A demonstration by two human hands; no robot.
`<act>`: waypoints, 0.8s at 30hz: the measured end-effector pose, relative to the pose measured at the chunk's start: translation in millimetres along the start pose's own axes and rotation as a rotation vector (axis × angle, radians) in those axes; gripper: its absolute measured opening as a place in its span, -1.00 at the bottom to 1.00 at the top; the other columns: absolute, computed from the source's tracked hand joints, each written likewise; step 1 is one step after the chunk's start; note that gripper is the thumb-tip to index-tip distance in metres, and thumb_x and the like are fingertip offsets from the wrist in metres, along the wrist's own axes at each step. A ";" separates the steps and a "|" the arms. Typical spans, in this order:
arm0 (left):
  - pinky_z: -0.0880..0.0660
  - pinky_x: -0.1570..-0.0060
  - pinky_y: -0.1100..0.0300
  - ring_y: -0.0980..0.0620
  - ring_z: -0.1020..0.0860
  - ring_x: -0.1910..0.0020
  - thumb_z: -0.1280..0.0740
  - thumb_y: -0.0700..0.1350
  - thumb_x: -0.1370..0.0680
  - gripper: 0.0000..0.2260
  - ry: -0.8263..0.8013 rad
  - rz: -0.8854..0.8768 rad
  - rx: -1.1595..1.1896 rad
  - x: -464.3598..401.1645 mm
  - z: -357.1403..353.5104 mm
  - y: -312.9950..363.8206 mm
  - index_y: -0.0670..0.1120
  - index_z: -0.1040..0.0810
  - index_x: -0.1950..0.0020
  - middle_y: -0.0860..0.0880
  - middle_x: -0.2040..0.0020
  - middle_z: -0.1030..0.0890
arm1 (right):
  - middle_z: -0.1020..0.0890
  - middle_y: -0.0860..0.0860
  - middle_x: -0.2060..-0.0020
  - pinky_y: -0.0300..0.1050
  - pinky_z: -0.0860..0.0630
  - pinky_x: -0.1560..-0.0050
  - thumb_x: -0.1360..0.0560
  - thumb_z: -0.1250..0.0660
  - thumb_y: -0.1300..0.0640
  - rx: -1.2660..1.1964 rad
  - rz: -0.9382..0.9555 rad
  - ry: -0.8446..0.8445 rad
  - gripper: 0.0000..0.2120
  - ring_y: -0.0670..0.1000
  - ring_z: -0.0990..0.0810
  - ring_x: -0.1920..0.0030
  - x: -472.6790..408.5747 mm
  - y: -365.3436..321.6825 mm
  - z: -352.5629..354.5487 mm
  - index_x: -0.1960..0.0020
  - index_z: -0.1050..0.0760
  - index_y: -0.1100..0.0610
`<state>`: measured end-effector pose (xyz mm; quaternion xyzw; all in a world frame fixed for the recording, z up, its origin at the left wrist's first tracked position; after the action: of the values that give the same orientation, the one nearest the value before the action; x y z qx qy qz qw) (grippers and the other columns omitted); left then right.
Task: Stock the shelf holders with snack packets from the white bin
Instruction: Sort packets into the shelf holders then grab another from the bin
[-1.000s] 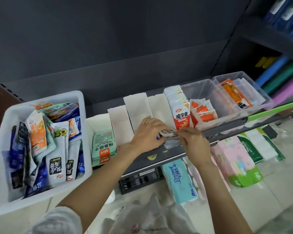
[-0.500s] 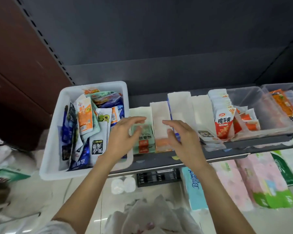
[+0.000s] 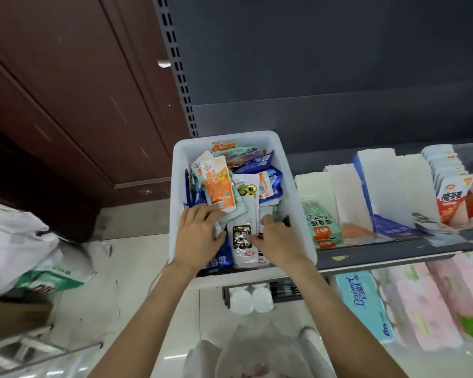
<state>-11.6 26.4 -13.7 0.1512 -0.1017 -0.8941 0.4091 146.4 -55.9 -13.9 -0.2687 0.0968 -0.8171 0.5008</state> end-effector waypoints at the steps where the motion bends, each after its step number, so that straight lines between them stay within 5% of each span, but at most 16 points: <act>1: -0.38 -0.24 -0.15 -0.15 -0.48 -0.19 -0.51 -0.08 -0.34 -0.61 -0.024 -0.003 -0.004 1.5 -1.6 -1.9 -0.08 -0.60 -0.14 -0.05 -0.13 -0.59 | -0.58 0.13 -0.09 0.00 -0.51 0.03 -0.50 -0.29 -0.15 -0.008 -0.035 -0.010 -0.47 0.18 -0.57 -0.07 -0.5 -4.3 -7.1 -0.28 -0.28 0.18; 7: -0.21 -0.39 -0.11 -0.08 -0.39 -0.31 -0.47 -0.01 -0.39 -0.60 -0.054 -0.042 0.036 3.5 -5.0 -12.5 -0.05 -0.56 -0.20 -0.03 -0.20 -0.54 | -0.63 0.11 0.02 0.04 -0.55 0.03 -0.48 -0.37 0.08 -0.182 -0.118 0.098 -0.46 0.15 -0.60 -0.01 -0.6 -9.1 -14.6 -0.36 -0.19 0.08; 12: -0.26 -0.35 -0.11 -0.08 -0.40 -0.30 -0.47 -0.03 -0.39 -0.62 -0.045 -0.050 0.068 1.4 -4.2 -14.8 -0.04 -0.57 -0.18 -0.03 -0.19 -0.55 | -0.55 0.13 -0.10 -0.04 -0.44 0.06 -0.46 -0.39 -0.05 -0.128 -0.173 -0.004 -0.41 0.18 -0.55 -0.09 -0.1 -15.0 -12.5 -0.34 -0.19 0.11; 15: -0.22 -0.38 -0.10 -0.05 -0.37 -0.33 -0.45 -0.02 -0.40 -0.61 -0.053 -0.055 0.078 2.9 -5.5 -17.4 -0.03 -0.55 -0.21 -0.02 -0.22 -0.54 | -0.57 0.14 -0.09 -0.07 -0.43 0.10 -0.44 -0.43 0.05 -0.125 -0.173 0.011 -0.42 0.17 -0.56 -0.08 -2.9 -21.1 -19.8 -0.32 -0.19 0.12; 20: -0.20 -0.40 -0.03 -0.05 -0.35 -0.33 -0.44 -0.03 -0.42 -0.59 -0.042 -0.061 0.130 1.7 -1.6 -18.0 -0.04 -0.53 -0.25 -0.02 -0.24 -0.51 | -0.56 -0.02 0.23 -0.30 -0.45 0.29 -0.52 -0.30 0.27 -0.523 -0.209 0.175 -0.65 -0.09 -0.58 0.23 3.0 -8.5 1.0 -0.24 -0.26 0.12; 24: -0.24 -0.40 0.02 -0.02 -0.34 -0.32 -0.46 -0.10 -0.43 -0.53 0.022 -0.114 0.264 -2.3 5.5 -10.3 -0.06 -0.47 -0.32 -0.02 -0.31 -0.46 | -0.60 0.02 0.15 -0.31 -0.51 0.35 -0.52 -0.29 0.32 -0.992 -0.241 0.266 -0.79 -0.08 -0.60 0.18 20.3 2.4 33.3 -0.11 -0.39 0.13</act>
<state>-19.4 35.1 -11.2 0.2192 -0.2053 -0.8929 0.3354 159.0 -71.0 19.9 -0.3766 0.5033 -0.7518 0.1994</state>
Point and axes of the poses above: each hand's wrist, its own x-axis away from the middle knuckle, its own z-axis out of the back of the hand, y = z × x, the point moved 3 cm from there along -x, towards the middle knuckle
